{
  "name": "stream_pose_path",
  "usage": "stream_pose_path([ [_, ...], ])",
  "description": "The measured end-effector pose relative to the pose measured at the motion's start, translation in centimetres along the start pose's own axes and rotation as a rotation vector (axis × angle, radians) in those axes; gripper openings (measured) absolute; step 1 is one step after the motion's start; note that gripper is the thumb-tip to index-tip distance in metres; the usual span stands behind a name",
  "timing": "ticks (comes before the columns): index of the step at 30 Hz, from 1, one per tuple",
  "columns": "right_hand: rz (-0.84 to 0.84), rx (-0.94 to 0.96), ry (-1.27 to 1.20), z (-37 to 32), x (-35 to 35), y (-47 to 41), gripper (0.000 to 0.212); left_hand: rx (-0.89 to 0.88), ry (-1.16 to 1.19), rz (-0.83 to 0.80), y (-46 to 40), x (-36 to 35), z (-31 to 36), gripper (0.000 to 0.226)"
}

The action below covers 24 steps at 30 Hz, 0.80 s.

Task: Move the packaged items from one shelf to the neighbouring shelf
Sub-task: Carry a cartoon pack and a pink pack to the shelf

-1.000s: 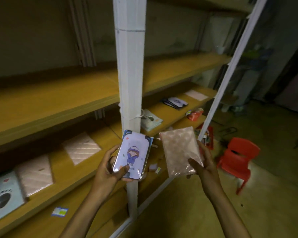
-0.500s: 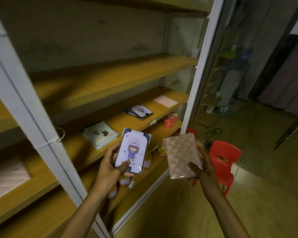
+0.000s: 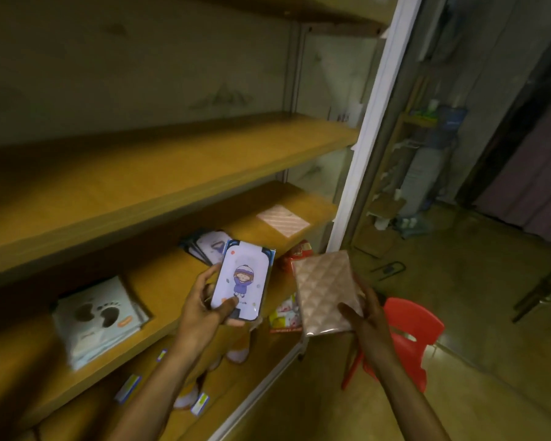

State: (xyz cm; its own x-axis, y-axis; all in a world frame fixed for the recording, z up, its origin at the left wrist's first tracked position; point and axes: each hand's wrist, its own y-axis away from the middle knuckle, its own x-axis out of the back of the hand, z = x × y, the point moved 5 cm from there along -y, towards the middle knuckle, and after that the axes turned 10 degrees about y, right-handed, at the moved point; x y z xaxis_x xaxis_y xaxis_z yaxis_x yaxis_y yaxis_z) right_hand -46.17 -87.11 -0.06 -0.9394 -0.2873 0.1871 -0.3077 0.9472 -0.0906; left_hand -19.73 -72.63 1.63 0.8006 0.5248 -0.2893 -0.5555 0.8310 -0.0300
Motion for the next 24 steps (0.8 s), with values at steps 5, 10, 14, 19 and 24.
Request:
stream_pose_path([
  [5,-0.045,0.01,0.029,0.7,-0.9,-8.9,0.058,-0.013,-0.031,0.051,-6.8,-1.2,-0.3,0.06],
  [10,-0.13,0.005,0.034,1.5,-2.4,-15.9,0.061,-0.009,-0.026,0.123,-11.5,-1.3,-0.7,0.061],
  [14,-0.214,0.011,0.031,2.0,-3.7,-21.5,0.056,-0.031,-0.009,0.224,-13.8,-1.4,-1.0,0.06],
  [19,-0.367,-0.002,0.1,3.7,-5.5,-29.6,0.062,-0.079,0.001,0.382,-15.9,-1.4,-2.1,0.056],
  [24,-0.542,-0.002,0.1,4.8,-8.1,-35.1,0.059,-0.138,-0.029,0.501,-16.3,-3.2,-2.7,0.057],
])
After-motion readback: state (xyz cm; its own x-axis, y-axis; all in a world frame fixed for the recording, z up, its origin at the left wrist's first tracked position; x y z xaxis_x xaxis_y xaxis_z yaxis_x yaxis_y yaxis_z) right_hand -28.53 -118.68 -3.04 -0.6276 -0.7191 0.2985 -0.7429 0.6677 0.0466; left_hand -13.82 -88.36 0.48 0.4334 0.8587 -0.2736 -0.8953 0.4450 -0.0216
